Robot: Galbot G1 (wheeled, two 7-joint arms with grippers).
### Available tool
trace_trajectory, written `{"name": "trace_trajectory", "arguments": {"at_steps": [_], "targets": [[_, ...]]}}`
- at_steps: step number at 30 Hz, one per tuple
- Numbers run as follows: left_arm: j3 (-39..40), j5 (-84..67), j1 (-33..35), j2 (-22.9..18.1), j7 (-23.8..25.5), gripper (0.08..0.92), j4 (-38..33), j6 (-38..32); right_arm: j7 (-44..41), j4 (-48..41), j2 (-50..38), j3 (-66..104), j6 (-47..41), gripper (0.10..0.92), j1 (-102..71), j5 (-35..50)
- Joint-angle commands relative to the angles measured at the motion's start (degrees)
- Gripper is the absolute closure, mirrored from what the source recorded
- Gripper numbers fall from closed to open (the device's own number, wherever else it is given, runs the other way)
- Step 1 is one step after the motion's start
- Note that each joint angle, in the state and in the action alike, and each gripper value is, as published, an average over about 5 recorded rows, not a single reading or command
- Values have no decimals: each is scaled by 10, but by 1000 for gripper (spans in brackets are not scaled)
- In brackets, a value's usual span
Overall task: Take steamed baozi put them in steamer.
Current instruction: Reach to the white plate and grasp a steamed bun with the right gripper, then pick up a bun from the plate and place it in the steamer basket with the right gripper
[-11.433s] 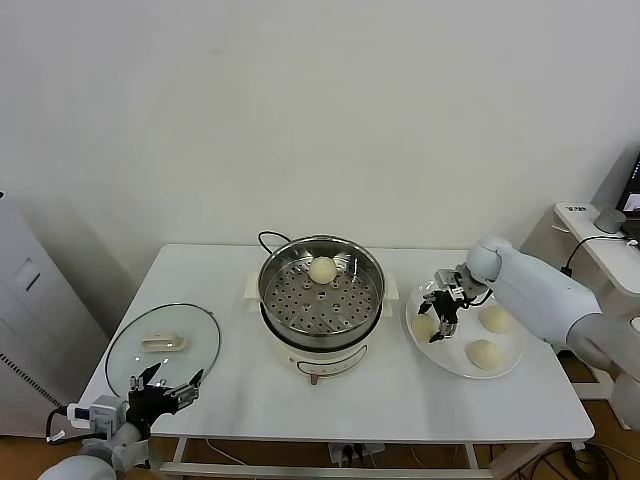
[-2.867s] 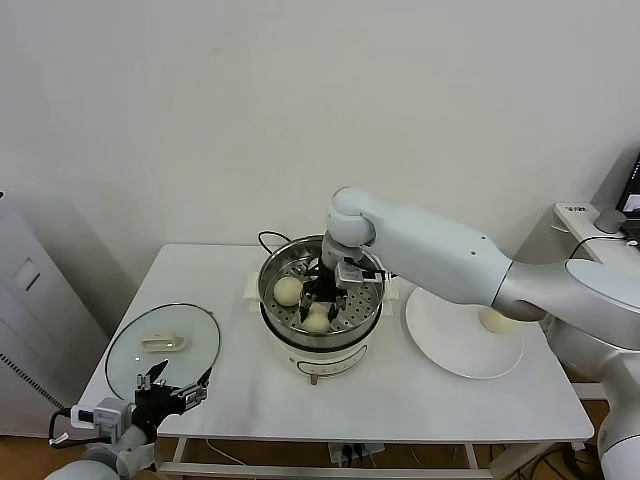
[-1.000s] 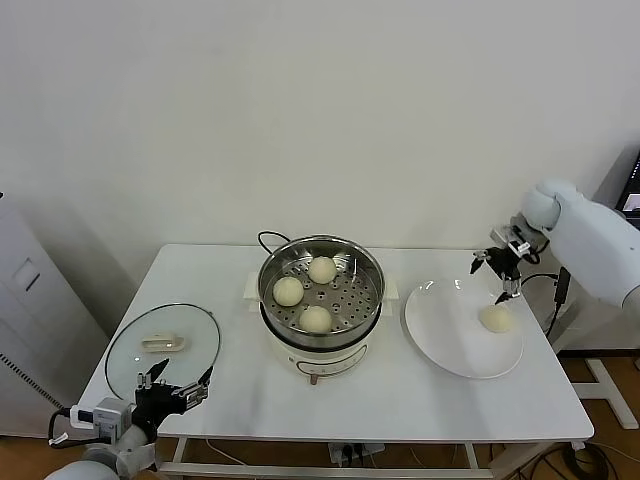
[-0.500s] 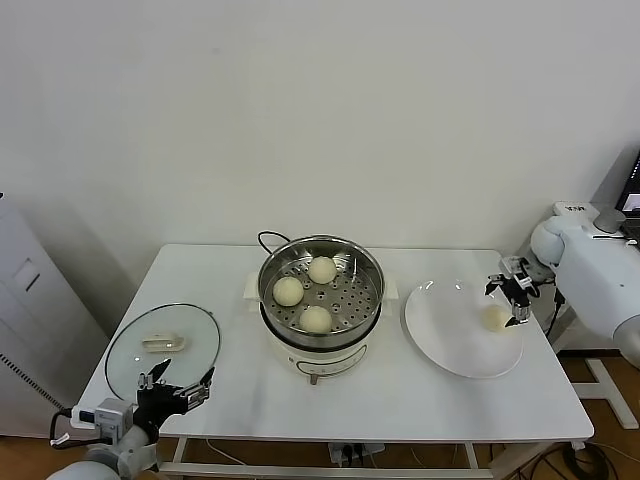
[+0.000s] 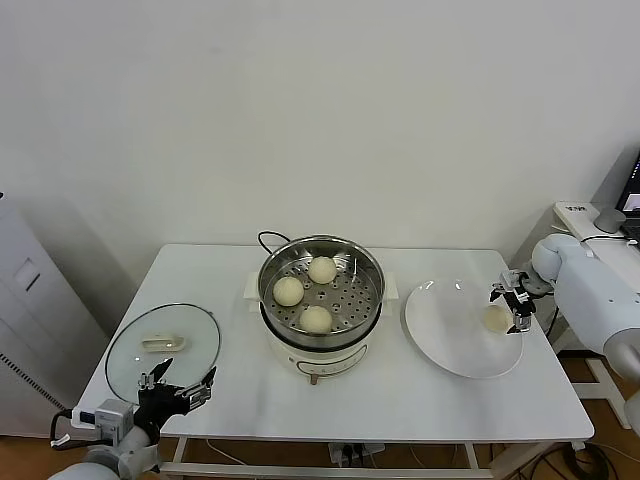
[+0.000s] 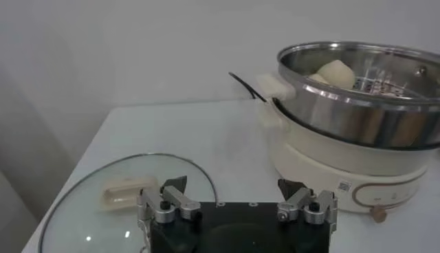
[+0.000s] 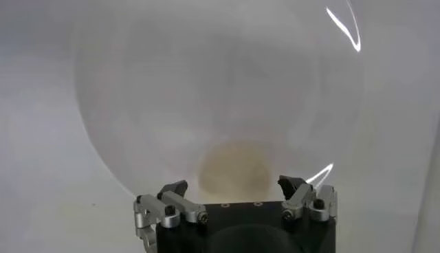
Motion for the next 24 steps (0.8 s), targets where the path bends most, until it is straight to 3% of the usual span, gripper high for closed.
{"name": "trace_trajectory", "arguments": {"at_steps": [1,12,15,18,24], "targets": [[-1,1,2,1,0,177,-4,-1,20,-19,8,24,-4,248,-12,-23],[-2,2,6,-2,-1,177,-11,-1,1,-13,8,29,-9,510,-13,-3],[-2,6,6,-5,-1,177,-12,0,-5,3,1,15,-17,545,-10,14],[-1,10,7,-8,-1,177,-13,1,-14,36,-16,-27,-38,557,3,62],[-6,16,10,-11,-7,177,-19,8,-37,132,-67,-174,-104,558,80,239]]}}
